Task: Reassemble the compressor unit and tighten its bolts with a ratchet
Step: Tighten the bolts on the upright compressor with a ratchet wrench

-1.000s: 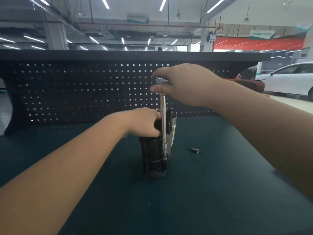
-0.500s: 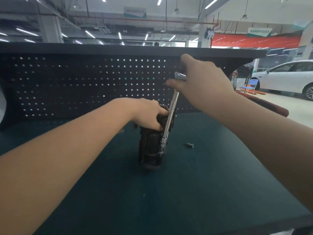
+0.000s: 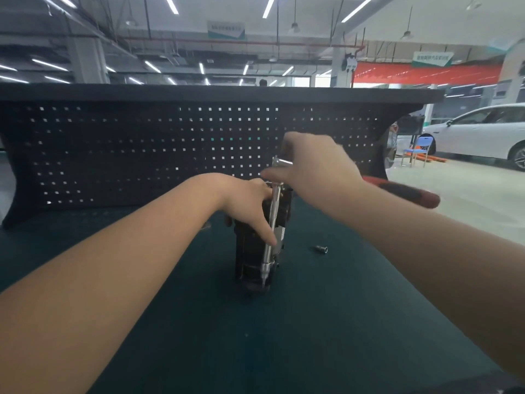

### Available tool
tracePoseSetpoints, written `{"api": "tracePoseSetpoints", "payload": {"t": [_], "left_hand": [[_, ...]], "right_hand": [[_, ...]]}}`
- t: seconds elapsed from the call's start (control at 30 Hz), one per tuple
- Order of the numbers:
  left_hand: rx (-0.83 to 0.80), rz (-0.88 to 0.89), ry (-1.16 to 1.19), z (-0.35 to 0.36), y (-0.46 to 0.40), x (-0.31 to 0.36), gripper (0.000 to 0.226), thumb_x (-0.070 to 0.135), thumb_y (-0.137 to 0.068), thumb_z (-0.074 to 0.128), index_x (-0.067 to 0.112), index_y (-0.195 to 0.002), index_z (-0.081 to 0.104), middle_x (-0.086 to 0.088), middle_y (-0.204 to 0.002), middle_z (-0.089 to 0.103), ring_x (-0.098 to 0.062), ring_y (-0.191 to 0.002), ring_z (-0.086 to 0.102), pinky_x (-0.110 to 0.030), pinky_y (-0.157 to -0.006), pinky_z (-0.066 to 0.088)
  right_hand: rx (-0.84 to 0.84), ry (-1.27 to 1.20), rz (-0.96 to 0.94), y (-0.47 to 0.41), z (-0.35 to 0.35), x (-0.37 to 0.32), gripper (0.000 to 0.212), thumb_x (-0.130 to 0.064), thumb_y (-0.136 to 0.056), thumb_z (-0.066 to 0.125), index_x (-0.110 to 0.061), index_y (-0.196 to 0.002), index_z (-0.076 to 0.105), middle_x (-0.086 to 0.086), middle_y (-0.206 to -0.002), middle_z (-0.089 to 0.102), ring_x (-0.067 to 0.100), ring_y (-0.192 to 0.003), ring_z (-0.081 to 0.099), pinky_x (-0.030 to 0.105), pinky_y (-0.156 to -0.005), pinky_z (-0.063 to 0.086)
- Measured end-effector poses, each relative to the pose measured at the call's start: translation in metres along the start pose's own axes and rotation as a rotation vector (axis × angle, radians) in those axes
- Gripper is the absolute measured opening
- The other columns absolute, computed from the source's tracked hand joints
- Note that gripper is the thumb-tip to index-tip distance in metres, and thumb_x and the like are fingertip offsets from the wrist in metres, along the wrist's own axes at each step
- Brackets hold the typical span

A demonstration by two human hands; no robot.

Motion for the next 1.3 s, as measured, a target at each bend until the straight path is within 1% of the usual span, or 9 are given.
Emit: {"api": "tracePoseSetpoints", "payload": {"t": [0.13, 0.27, 0.37, 0.5, 0.67, 0.77, 0.9, 1.2, 1.3], "left_hand": [[0.027, 0.011, -0.017, 0.000, -0.002, -0.003, 0.121, 0.078, -0.048, 0.071, 0.035, -0.152, 0.025, 0.009, -0.151, 0.024, -0.022, -0.135, 0.037, -0.042, -0.109, 0.040], [0.076, 0.023, -0.054, 0.000, -0.004, -0.010, 0.125, 0.083, -0.048, 0.061, 0.029, -0.154, 0.022, 0.011, -0.156, 0.020, -0.021, -0.140, 0.031, -0.035, -0.108, 0.030], [0.098, 0.033, -0.044, -0.001, -0.004, -0.014, 0.105, 0.074, -0.064, 0.067, 0.030, -0.151, 0.030, 0.012, -0.155, 0.022, -0.020, -0.137, 0.034, -0.032, -0.105, 0.031], [0.174, 0.073, -0.042, -0.007, -0.004, -0.009, 0.065, 0.046, -0.083, 0.070, 0.032, -0.142, 0.045, 0.009, -0.148, 0.035, -0.014, -0.119, 0.044, -0.025, -0.090, 0.035], [0.169, 0.069, -0.038, -0.009, -0.008, -0.006, 0.060, 0.038, -0.086, 0.069, 0.032, -0.141, 0.047, 0.009, -0.147, 0.035, -0.016, -0.126, 0.045, -0.026, -0.096, 0.038], [0.167, 0.045, -0.036, -0.007, -0.009, -0.008, 0.062, 0.041, -0.085, 0.068, 0.035, -0.142, 0.045, 0.012, -0.149, 0.032, -0.017, -0.127, 0.043, -0.026, -0.094, 0.036], [0.182, 0.016, -0.040, -0.007, -0.008, -0.007, 0.063, 0.042, -0.085, 0.069, 0.036, -0.143, 0.045, 0.012, -0.150, 0.033, -0.019, -0.127, 0.044, -0.029, -0.095, 0.038], [0.198, -0.013, -0.053, -0.008, -0.016, 0.006, 0.065, 0.040, -0.086, 0.068, 0.034, -0.146, 0.041, 0.003, -0.142, 0.046, -0.023, -0.120, 0.051, -0.031, -0.094, 0.044], [0.178, -0.010, -0.038, -0.008, -0.016, 0.004, 0.066, 0.040, -0.088, 0.067, 0.031, -0.148, 0.039, 0.004, -0.145, 0.044, -0.021, -0.122, 0.050, -0.026, -0.090, 0.040]], "right_hand": [[0.028, -0.064, 0.016, 0.005, -0.004, 0.022, 0.031, -0.056, -0.079, 0.063, -0.028, -0.083, 0.051, -0.008, -0.081, 0.061, 0.016, -0.071, 0.057, 0.029, -0.058, 0.042], [0.162, -0.175, 0.124, 0.013, -0.025, 0.083, 0.035, -0.055, -0.083, 0.053, -0.023, -0.071, 0.046, -0.009, -0.067, 0.054, 0.010, -0.061, 0.051, 0.026, -0.052, 0.036], [0.193, -0.269, 0.444, 0.030, -0.012, 0.162, 0.037, -0.041, -0.093, 0.043, -0.009, -0.079, 0.052, 0.006, -0.068, 0.053, 0.018, -0.057, 0.045, 0.028, -0.051, 0.031], [-0.042, -0.687, 1.086, 0.079, 0.076, 0.244, 0.028, -0.023, -0.097, 0.034, -0.013, -0.073, 0.043, 0.008, -0.051, 0.036, 0.011, -0.025, 0.026, 0.013, -0.036, 0.027], [-0.131, -0.769, 1.333, 0.117, 0.154, 0.261, 0.030, -0.008, -0.099, 0.034, -0.010, -0.069, 0.035, 0.008, -0.058, 0.029, 0.016, -0.040, 0.029, 0.020, -0.044, 0.029], [-0.198, -0.683, 1.249, 0.106, 0.181, 0.247, 0.018, -0.013, -0.100, 0.037, -0.004, -0.101, 0.052, 0.010, -0.077, 0.045, 0.023, -0.061, 0.046, 0.033, -0.063, 0.045], [-0.390, -0.110, 0.931, 0.088, 0.180, 0.211, 0.036, -0.020, -0.090, 0.059, -0.018, -0.126, 0.059, -0.006, -0.126, 0.060, 0.017, -0.117, 0.058, 0.026, -0.090, 0.046], [-0.524, 0.029, 0.688, 0.086, 0.217, 0.181, 0.031, -0.019, -0.099, 0.040, -0.006, -0.121, 0.057, 0.013, -0.124, 0.059, 0.031, -0.113, 0.057, 0.034, -0.082, 0.044], [-0.292, 0.026, 0.716, 0.074, 0.188, 0.177, 0.029, -0.032, -0.095, 0.047, -0.010, -0.113, 0.054, 0.010, -0.117, 0.059, 0.033, -0.109, 0.056, 0.033, -0.076, 0.039]]}}
Point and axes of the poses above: each hand's wrist, its own y-axis away from the middle knuckle, its own z-axis out of the palm, x = y × z, the point moved 9 cm from there along -y, towards the middle knuckle
